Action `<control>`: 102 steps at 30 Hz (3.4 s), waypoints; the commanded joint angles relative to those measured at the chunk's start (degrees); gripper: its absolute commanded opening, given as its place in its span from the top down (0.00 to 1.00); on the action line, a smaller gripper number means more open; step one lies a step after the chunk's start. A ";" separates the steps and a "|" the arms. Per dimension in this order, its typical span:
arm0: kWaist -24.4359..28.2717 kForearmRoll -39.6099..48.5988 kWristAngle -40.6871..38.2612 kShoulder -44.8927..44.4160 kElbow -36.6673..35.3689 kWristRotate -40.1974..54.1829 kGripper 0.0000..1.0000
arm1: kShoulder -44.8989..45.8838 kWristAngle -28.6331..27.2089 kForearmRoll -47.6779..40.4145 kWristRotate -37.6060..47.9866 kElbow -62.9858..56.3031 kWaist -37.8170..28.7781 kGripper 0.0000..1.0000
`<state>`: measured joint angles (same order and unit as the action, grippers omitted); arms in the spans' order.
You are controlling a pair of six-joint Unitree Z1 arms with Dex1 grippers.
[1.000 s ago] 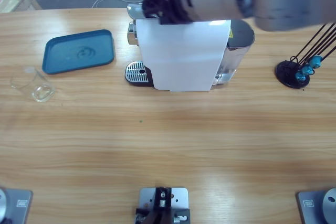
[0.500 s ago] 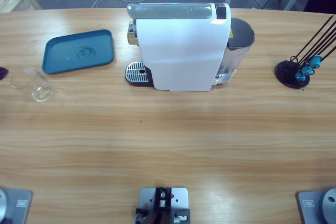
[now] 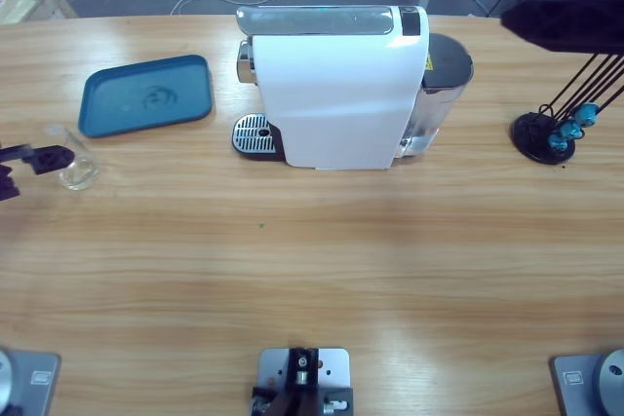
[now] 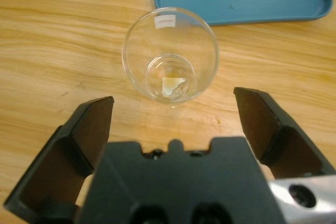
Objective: Pour coffee
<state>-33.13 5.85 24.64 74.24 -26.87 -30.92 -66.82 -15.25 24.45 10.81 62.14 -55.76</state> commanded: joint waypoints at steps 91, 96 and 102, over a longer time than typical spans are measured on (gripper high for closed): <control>2.55 -37.23 -45.36 31.24 -10.68 60.12 0.02 | 11.86 -6.46 27.72 -5.13 8.90 -0.58 0.00; 4.75 -36.33 -48.10 16.95 -4.91 55.64 0.02 | 2.49 -1.62 35.42 -3.97 19.18 -0.58 0.00; 4.13 -10.53 -46.56 -7.06 -4.72 49.68 0.02 | -19.36 3.67 36.90 -6.19 40.94 4.70 0.00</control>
<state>-28.87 -26.93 -22.70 87.31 -32.80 23.65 -63.86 -17.39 58.51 6.01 84.21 -55.83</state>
